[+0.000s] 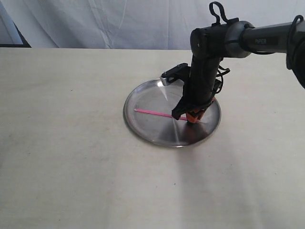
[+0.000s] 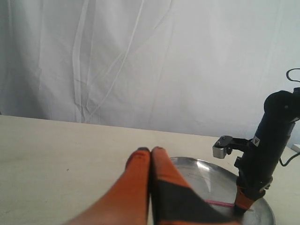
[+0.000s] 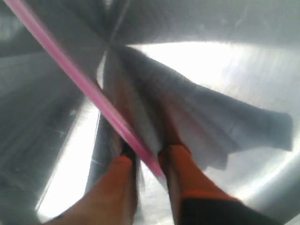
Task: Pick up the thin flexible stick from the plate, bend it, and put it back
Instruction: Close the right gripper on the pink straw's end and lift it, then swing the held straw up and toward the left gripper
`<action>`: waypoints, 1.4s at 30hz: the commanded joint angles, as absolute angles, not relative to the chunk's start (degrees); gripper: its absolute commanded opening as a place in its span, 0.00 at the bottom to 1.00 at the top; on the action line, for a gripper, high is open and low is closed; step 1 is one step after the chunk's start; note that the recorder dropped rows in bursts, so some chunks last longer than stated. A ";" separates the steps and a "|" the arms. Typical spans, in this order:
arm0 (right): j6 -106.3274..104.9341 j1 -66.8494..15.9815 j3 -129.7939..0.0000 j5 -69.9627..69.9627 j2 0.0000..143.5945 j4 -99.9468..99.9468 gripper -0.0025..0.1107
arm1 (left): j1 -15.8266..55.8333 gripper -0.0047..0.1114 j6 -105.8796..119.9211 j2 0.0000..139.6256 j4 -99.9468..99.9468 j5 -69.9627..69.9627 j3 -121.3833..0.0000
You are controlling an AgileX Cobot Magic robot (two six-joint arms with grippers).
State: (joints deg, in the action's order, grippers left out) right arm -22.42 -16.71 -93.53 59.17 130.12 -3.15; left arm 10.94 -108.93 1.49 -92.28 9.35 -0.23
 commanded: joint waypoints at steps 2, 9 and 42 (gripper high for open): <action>-21.94 -16.68 -90.18 56.76 130.56 -2.95 0.09 | 11.53 0.04 -108.95 1.37 -92.51 9.14 0.00; -20.33 -16.68 -89.26 56.10 130.44 -3.28 0.06 | 11.53 0.04 -108.95 1.37 -92.51 9.14 0.00; -30.66 -16.79 -71.55 53.39 102.73 -31.27 0.01 | 11.53 0.04 -108.95 1.37 -92.51 9.26 0.00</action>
